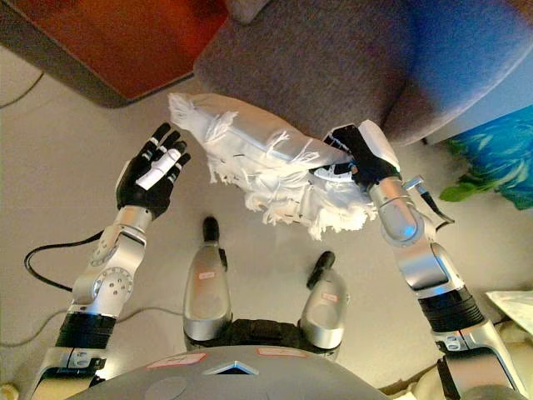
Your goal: Pick up the pillow and put it on the sofa.
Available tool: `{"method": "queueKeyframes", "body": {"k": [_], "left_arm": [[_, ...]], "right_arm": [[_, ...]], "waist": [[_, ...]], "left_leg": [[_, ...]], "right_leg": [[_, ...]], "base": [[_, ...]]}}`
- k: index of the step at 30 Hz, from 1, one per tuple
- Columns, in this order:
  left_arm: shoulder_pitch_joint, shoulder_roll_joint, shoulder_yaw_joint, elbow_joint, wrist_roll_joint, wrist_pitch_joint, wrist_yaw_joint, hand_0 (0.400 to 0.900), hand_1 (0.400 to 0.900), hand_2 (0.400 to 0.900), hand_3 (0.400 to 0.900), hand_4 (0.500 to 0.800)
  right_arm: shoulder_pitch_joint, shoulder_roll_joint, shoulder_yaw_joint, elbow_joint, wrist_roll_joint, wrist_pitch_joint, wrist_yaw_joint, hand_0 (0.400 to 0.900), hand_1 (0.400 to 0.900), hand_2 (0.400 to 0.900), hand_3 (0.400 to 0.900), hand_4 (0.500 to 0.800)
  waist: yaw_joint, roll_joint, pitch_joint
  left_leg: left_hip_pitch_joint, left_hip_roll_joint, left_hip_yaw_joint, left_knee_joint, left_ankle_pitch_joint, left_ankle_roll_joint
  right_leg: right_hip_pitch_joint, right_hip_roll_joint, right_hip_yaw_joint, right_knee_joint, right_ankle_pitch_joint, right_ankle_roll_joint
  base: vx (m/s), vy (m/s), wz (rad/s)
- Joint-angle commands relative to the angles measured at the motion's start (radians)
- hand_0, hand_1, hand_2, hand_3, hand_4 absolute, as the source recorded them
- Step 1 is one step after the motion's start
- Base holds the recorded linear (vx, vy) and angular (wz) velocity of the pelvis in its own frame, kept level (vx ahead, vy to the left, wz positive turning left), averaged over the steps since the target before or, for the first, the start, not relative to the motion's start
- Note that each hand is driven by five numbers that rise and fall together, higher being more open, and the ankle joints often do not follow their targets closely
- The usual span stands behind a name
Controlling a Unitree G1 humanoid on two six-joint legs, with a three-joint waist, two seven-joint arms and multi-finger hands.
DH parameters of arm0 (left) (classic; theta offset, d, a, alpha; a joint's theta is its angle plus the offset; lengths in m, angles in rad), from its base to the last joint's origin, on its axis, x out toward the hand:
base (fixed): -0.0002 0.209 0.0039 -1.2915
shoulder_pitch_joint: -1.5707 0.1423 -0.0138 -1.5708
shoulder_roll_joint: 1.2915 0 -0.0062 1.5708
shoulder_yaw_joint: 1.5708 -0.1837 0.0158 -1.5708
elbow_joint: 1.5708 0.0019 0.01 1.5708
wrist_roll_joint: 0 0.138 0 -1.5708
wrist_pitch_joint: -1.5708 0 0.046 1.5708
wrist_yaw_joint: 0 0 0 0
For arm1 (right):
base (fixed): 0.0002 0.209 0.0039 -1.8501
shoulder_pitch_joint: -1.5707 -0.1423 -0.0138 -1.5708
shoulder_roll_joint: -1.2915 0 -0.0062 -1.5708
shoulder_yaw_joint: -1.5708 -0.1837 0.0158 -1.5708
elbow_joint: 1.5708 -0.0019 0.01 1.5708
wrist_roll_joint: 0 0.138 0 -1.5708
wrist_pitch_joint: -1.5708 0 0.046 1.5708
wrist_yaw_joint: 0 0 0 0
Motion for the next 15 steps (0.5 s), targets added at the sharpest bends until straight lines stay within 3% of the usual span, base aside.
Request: {"method": "queueKeyframes", "body": {"k": [1, 6, 12, 15], "left_arm": [[0.05, 0.003, -0.007, -0.09, 0.008, -0.029, -0.036, 0.9, 0.9, 0.9, 0.9, 0.8], [0.053, 0.006, -0.002, -0.079, -0.028, -0.016, -0.031, 0.9, 0.9, 0.9, 0.9, 0.8], [0.038, 0.011, -0.009, -0.057, -0.014, -0.016, -0.059, 0.9, 0.9, 0.9, 0.9, 0.8], [0.055, 0.022, 0.012, -0.075, -0.009, 0.012, -0.088, 0.9, 0.9, 0.9, 0.9, 0.8]], "right_arm": [[-0.05, -0.067, -0.15, -0.201, 0.091, -0.195, -0.041, 0.4, 0.4, 0.4, 0.4, 0.5], [-0.063, -0.116, -0.197, -0.235, 0.116, -0.215, -0.03, 0.4, 0.4, 0.4, 0.4, 0.5], [-0.146, -0.187, -0.213, -0.164, 0.181, -0.141, 0.014, 0.4, 0.4, 0.4, 0.4, 0.5], [-0.2, -0.225, -0.21, -0.084, 0.209, -0.113, 0.016, 0.4, 0.4, 0.4, 0.4, 0.5]], "waist": [[-0.022, 0.008, -0.22], [-0.031, 0.014, -0.266], [-0.009, 0.006, -0.316], [0.014, -0.008, -0.331]], "left_leg": [[0.153, 0.025, 0.033, -0.079, -0.011, 0.055], [0.225, 0.021, 0.072, -0.166, 0.014, 0.05], [0.28, 0.002, 0.085, -0.27, 0.038, 0.042], [0.289, -0.002, 0.073, -0.284, 0.037, 0.041]], "right_leg": [[0.036, 0.003, 0.007, -0.13, 0.132, -0.015], [0.091, -0.009, -0.003, -0.209, 0.176, -0.002], [0.144, -0.012, -0.055, -0.291, 0.223, 0.017], [0.156, -0.014, -0.075, -0.292, 0.226, 0.016]], "base": [[0.09, 0.075, -0.04], [0.08, 0.071, 0.01], [0.1, 0.031, 0.15], [0.12, -0.01, 0.18]]}}
